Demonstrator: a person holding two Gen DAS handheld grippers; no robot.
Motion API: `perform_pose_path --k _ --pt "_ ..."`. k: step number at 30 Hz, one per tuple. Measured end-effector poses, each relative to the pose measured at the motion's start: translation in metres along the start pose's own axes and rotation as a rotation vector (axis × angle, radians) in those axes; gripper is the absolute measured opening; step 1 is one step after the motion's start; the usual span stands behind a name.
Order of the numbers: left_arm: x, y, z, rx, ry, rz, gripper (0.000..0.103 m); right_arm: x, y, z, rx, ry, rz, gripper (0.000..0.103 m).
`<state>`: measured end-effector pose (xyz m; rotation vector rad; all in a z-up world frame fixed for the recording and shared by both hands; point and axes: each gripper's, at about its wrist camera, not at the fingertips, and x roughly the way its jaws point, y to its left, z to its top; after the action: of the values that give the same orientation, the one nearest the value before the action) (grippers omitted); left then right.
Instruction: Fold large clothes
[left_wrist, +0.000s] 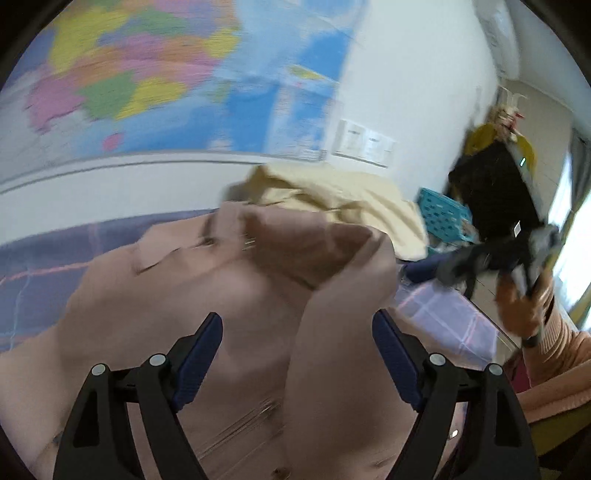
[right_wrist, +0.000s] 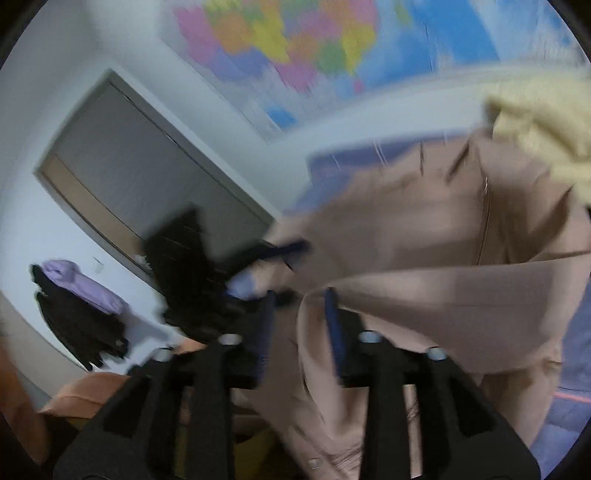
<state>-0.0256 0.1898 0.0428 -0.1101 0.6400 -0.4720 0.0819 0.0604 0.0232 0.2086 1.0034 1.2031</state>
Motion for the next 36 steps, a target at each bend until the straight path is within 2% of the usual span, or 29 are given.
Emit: perform_pose_path --k 3,5,7,9,10,12,13,14,15,16,17,18,19,20,21,22,25,26,27,29,30,31,32,33,35,36 --pt "-0.003 0.016 -0.018 -0.016 0.069 0.087 0.081 0.006 -0.014 0.0 -0.031 0.011 -0.091 0.048" --pt "0.004 0.018 -0.03 -0.017 0.129 0.094 0.081 -0.01 -0.025 0.001 -0.029 -0.036 -0.162 0.052" --pt "0.012 0.014 -0.04 -0.013 0.178 0.055 0.081 -0.033 -0.04 0.007 -0.048 -0.094 -0.308 0.055" --pt "0.023 0.005 -0.048 -0.002 0.214 -0.009 0.082 -0.051 -0.063 0.016 -0.038 -0.151 -0.51 0.066" --pt "0.027 0.001 -0.051 0.002 0.231 -0.039 0.085 -0.055 -0.075 0.02 -0.012 -0.156 -0.534 0.066" --pt "0.04 -0.008 -0.057 0.024 0.284 -0.074 0.086 -0.053 -0.106 0.028 0.068 -0.133 -0.525 0.069" --pt "0.048 -0.011 -0.059 0.036 0.308 -0.076 0.086 -0.046 -0.116 0.031 0.08 -0.109 -0.533 0.071" --pt "0.055 -0.015 -0.061 0.048 0.342 -0.076 0.085 -0.038 -0.127 0.034 0.097 -0.088 -0.555 0.078" --pt "0.061 -0.017 -0.064 0.055 0.373 -0.076 0.083 -0.028 -0.139 0.035 0.112 -0.06 -0.558 0.078" --pt "0.068 -0.019 -0.068 0.064 0.41 -0.069 0.063 -0.023 -0.143 0.034 0.121 -0.039 -0.548 0.075" --pt "0.074 -0.02 -0.069 0.07 0.438 -0.055 0.04 -0.019 -0.147 0.032 0.126 -0.024 -0.542 0.06" --pt "0.076 -0.018 -0.068 0.075 0.445 -0.033 0.031 -0.013 -0.15 0.031 0.116 -0.004 -0.537 0.038" --pt "0.072 -0.014 -0.065 0.066 0.438 -0.042 0.015 -0.017 -0.147 0.028 0.111 -0.003 -0.519 0.027" --pt "0.068 -0.009 -0.06 0.059 0.422 -0.029 0.009 -0.019 -0.146 0.028 0.108 -0.017 -0.506 0.011" --pt "0.058 -0.001 -0.048 0.064 0.374 0.029 0.004 -0.023 -0.143 0.029 0.092 -0.038 -0.523 0.009" --pt "0.049 0.008 -0.037 0.063 0.335 0.076 0.005 -0.029 -0.137 0.031 0.08 -0.063 -0.537 0.008" --pt "0.027 0.044 -0.005 0.004 0.256 0.149 0.005 -0.053 -0.131 0.036 0.088 -0.158 -0.532 0.008" --pt "0.023 0.053 0.004 0.01 0.233 0.208 0.01 -0.058 -0.132 0.037 0.092 -0.181 -0.537 0.008" --pt "0.022 0.064 0.011 0.018 0.212 0.305 0.015 -0.06 -0.135 0.037 0.099 -0.184 -0.541 0.009" --pt "0.028 0.075 0.018 0.022 0.215 0.439 0.045 -0.054 -0.144 0.035 0.123 -0.156 -0.562 0.014" --pt "0.031 0.084 0.02 0.005 0.232 0.482 0.05 -0.047 -0.148 0.036 0.134 -0.14 -0.569 0.018" --pt "0.031 0.087 0.019 -0.014 0.236 0.458 0.05 -0.044 -0.153 0.033 0.153 -0.133 -0.593 0.025" --pt "0.03 0.089 0.017 -0.022 0.238 0.42 0.052 -0.043 -0.156 0.03 0.164 -0.133 -0.609 0.042" --pt "0.031 0.088 0.015 -0.018 0.24 0.408 0.055 -0.045 -0.155 0.027 0.162 -0.145 -0.625 0.05" --pt "0.031 0.086 0.007 -0.005 0.254 0.406 0.074 -0.05 -0.144 0.023 0.134 -0.179 -0.64 0.052" --pt "0.03 0.083 0.004 -0.01 0.262 0.378 0.074 -0.052 -0.133 0.02 0.095 -0.197 -0.643 0.054"
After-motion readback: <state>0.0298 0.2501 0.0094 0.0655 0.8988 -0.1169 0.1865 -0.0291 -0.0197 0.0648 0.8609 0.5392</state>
